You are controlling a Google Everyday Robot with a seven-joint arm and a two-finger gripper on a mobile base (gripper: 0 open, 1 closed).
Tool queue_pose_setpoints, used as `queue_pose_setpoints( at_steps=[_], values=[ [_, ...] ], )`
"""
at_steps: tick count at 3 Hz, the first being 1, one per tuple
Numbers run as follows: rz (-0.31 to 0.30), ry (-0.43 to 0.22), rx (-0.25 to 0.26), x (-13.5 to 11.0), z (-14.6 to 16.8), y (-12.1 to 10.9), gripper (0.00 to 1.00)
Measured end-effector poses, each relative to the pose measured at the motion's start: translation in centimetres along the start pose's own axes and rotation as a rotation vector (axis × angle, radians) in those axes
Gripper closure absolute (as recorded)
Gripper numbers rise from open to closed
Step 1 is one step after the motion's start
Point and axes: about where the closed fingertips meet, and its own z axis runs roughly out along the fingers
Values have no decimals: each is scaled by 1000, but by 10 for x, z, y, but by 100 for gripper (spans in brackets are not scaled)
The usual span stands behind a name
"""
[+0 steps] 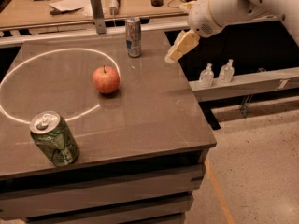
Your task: Move redbull can near apple
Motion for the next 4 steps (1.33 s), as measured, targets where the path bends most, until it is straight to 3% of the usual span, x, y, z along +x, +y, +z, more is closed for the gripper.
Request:
queue_pose_setpoints(
  at_steps=[1,2,3,4],
  values=[
    [14,-93,-12,-22,28,-5,0],
    [69,-221,-17,-37,58,-24,0],
    [156,-349,-7,-58,88,-38,0],
    [250,-419,16,-68,107,-49,0]
  ],
)
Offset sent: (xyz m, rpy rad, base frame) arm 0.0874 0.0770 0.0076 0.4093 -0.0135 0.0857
